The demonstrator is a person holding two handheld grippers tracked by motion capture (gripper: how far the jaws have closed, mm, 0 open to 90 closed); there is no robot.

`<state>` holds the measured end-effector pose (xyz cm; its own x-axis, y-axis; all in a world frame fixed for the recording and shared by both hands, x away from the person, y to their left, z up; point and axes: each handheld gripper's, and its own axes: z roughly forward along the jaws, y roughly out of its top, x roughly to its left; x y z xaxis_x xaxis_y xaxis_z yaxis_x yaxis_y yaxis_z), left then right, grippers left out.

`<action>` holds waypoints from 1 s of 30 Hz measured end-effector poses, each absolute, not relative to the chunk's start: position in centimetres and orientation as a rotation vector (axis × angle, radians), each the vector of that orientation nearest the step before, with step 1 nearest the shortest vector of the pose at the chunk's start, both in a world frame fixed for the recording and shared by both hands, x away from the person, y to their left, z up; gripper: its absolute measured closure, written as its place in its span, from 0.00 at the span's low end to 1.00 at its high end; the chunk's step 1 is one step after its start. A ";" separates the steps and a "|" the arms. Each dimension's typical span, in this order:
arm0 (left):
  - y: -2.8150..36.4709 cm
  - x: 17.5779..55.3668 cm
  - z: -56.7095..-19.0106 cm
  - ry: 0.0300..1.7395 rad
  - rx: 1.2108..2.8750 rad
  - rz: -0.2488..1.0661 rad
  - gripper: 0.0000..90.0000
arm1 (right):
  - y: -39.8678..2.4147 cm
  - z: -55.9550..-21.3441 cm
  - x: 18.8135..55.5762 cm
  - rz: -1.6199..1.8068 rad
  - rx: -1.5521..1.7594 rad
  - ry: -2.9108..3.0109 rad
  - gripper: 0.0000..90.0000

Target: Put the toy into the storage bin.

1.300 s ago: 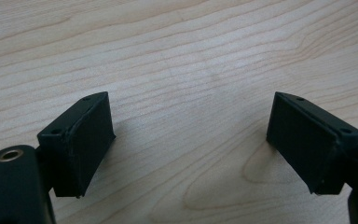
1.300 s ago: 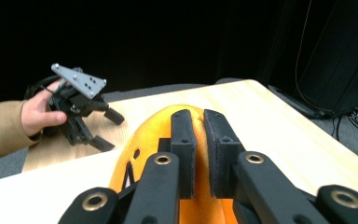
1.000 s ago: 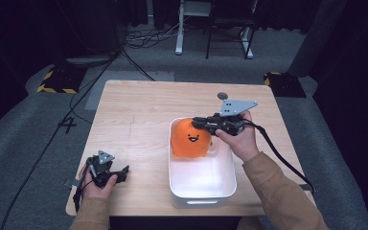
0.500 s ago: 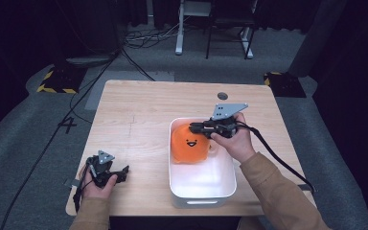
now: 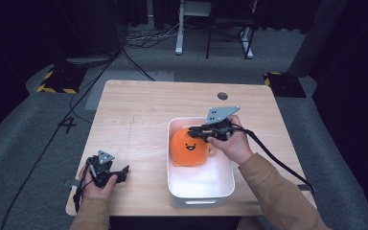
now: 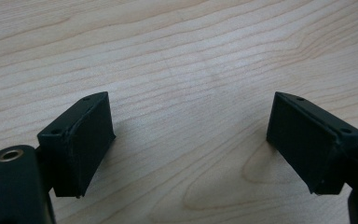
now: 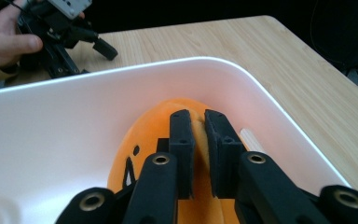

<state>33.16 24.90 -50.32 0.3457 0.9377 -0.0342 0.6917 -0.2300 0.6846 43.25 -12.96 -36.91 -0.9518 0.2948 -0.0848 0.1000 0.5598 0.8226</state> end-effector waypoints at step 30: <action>24.9 33.2 -50.3 1.417 2.003 0.522 0.17 | -12.8 -37.5 43.3 1.290 0.347 2.621 0.78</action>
<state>33.16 24.90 -50.32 0.3457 0.9377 -0.0339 0.6915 -0.2302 0.6847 43.25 -12.79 -37.53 -0.9526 0.2949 -0.0742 0.1210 0.5915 0.7972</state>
